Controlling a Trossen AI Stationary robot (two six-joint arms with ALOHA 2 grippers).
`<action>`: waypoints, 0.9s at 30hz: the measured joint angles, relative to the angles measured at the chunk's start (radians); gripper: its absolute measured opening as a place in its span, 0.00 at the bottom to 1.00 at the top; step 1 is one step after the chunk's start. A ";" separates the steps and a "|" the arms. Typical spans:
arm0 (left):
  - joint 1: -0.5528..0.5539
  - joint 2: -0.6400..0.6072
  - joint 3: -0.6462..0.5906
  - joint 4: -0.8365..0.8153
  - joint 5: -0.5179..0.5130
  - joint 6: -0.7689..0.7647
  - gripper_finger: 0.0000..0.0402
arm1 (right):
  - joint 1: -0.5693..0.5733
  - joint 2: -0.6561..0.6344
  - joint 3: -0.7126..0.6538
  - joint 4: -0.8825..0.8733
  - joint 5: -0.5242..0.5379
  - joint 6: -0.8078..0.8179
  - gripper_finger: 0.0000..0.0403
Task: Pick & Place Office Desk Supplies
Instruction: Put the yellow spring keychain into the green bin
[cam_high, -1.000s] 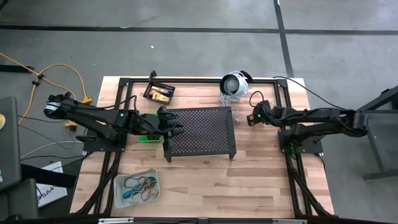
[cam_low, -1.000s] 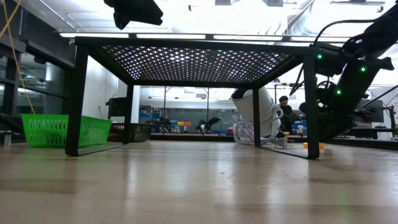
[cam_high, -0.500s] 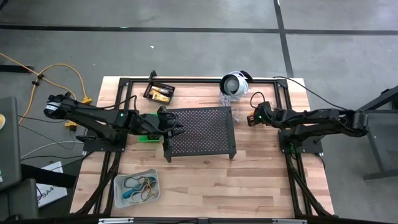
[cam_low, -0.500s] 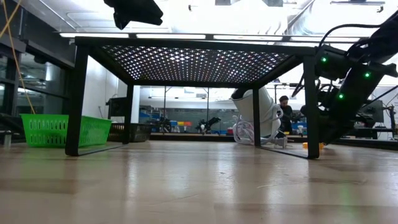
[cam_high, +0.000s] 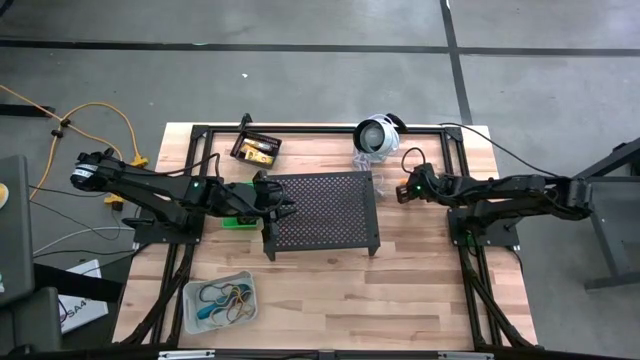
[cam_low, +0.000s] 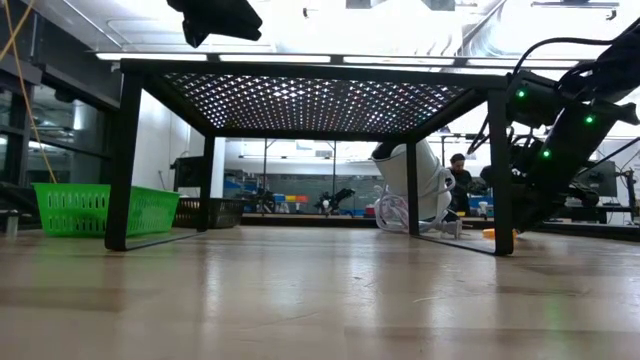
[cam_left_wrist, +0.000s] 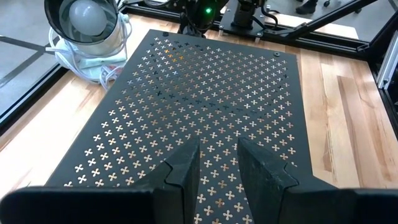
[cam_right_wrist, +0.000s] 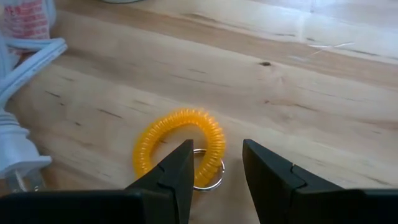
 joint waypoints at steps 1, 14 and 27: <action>0.000 0.000 0.000 0.000 0.000 0.000 0.26 | 0.000 0.000 0.000 0.002 -0.006 0.001 0.31; 0.000 0.000 0.000 0.000 0.000 0.000 0.26 | 0.000 0.010 0.000 0.039 -0.002 0.005 0.31; 0.000 0.000 0.000 0.000 0.000 0.000 0.26 | 0.000 0.121 0.004 0.127 0.018 0.001 0.31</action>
